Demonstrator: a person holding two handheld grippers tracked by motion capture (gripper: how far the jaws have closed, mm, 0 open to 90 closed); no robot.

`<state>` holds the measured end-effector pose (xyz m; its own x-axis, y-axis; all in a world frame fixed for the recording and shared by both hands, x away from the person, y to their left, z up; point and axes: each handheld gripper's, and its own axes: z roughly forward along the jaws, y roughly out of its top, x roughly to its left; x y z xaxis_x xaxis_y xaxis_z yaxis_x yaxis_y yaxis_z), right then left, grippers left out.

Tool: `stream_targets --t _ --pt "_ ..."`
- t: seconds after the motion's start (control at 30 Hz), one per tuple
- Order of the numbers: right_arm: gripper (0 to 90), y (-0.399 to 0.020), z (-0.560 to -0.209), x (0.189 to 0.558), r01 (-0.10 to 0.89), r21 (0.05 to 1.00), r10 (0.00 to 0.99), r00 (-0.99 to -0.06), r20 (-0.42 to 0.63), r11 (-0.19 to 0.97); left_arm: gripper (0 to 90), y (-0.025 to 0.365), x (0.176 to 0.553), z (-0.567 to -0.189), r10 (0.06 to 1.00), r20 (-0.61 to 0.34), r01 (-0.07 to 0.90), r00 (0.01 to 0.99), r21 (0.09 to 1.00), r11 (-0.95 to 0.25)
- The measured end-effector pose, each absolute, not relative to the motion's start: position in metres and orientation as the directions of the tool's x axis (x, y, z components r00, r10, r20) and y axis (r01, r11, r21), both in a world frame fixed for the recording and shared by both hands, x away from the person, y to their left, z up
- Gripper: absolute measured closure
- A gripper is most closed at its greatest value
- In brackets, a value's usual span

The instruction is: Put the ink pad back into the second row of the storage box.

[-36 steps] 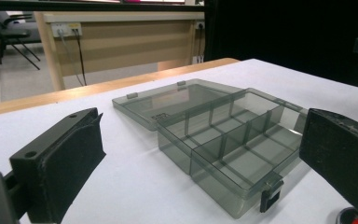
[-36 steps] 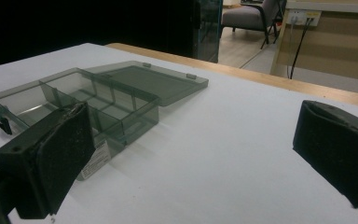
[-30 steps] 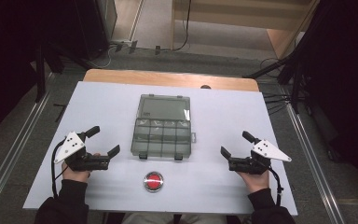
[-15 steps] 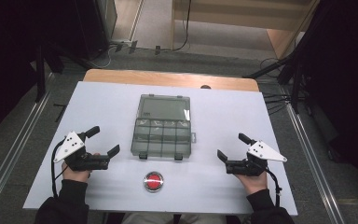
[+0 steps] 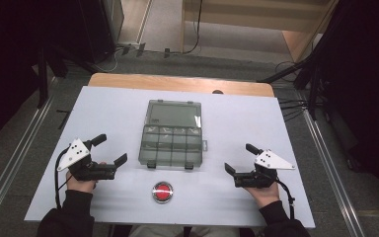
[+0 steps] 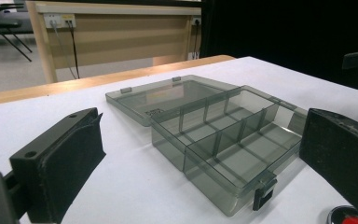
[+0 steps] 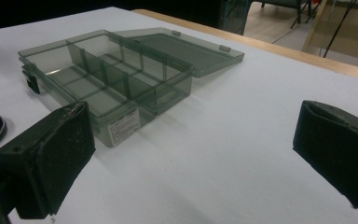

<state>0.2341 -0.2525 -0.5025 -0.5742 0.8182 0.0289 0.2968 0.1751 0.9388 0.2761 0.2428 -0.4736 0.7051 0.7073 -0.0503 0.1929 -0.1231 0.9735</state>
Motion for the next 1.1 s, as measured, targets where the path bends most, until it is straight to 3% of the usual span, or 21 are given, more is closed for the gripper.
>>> stream_targets --t 1.1 --pt "0.0 -0.196 -0.504 0.227 0.334 0.866 0.670 -0.743 -0.002 0.372 0.0 0.242 0.277 -0.474 0.710 -0.067 0.210 0.701 0.971 -0.117"
